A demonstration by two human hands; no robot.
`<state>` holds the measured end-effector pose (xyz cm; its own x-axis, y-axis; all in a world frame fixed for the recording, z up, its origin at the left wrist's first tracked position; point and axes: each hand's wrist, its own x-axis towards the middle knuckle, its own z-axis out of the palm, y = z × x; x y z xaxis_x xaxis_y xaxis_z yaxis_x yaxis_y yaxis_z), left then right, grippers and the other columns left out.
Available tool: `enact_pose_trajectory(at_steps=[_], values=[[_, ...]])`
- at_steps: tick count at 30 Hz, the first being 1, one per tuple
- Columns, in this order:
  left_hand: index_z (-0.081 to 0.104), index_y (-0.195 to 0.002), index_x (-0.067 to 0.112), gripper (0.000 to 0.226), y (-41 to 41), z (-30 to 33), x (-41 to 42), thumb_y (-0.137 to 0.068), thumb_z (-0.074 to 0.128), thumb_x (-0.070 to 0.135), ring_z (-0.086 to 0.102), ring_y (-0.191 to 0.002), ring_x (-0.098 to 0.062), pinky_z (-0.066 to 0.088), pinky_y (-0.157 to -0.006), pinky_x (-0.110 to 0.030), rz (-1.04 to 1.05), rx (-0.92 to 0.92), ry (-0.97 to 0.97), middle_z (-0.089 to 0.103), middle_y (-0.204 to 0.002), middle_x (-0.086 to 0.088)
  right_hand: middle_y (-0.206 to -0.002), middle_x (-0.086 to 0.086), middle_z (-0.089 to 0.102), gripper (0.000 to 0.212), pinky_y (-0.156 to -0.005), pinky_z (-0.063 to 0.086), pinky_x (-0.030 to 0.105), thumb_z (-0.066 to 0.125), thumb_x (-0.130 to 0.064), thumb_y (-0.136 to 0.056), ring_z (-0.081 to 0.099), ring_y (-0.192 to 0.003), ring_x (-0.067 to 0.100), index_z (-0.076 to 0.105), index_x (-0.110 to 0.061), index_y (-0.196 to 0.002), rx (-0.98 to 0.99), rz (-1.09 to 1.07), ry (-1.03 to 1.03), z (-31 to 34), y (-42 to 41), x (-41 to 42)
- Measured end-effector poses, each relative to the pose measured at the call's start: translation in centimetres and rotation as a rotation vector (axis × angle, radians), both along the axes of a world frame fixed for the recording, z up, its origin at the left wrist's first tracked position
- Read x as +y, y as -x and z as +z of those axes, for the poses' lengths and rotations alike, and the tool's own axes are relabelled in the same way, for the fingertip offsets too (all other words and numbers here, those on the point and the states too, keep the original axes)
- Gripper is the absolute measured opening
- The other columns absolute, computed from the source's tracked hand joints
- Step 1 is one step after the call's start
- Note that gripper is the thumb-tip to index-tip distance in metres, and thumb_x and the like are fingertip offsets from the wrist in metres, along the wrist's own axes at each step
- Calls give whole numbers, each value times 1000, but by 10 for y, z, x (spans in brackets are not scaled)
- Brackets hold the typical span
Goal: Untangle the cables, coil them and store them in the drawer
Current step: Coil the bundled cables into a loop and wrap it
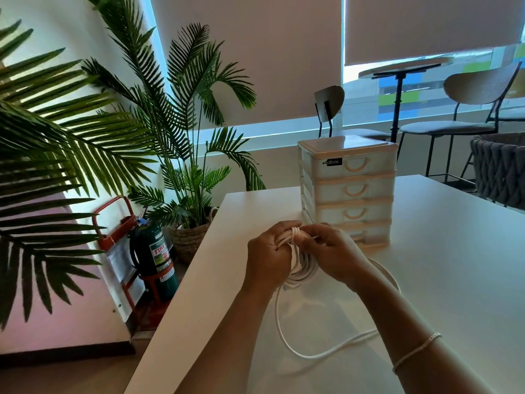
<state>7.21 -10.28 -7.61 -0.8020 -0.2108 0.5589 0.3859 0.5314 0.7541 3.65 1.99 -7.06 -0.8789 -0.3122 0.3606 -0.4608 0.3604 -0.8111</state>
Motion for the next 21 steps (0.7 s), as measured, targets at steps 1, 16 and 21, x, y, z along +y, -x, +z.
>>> enact_pose_trajectory(at_steps=[1,16,21], values=[[71,-101,15,33,1,0,0,-76,50,14,60,-78,9,45,-73,-3,13,11,-15,70,-92,5,-100,-2,56,26,-89,49,35,58,-37,-88,58,-96,17,67,-19,-104,-10,-25,-11,1,-1,-1],[67,-104,17,36,7,1,-20,-83,45,-4,61,-92,-32,49,-73,-35,497,-64,-24,69,-99,-10,-93,20,66,38,-68,57,40,68,-30,-80,59,-52,21,43,-3,-84,-774,354,-43,14,-44,-15],[64,-108,19,34,10,-6,-25,-86,46,0,60,-90,-33,43,-66,-33,545,-105,112,68,-99,-12,-53,0,54,19,-46,37,22,68,-24,-81,39,-45,11,59,-10,-72,-615,327,-121,19,-36,-5]])
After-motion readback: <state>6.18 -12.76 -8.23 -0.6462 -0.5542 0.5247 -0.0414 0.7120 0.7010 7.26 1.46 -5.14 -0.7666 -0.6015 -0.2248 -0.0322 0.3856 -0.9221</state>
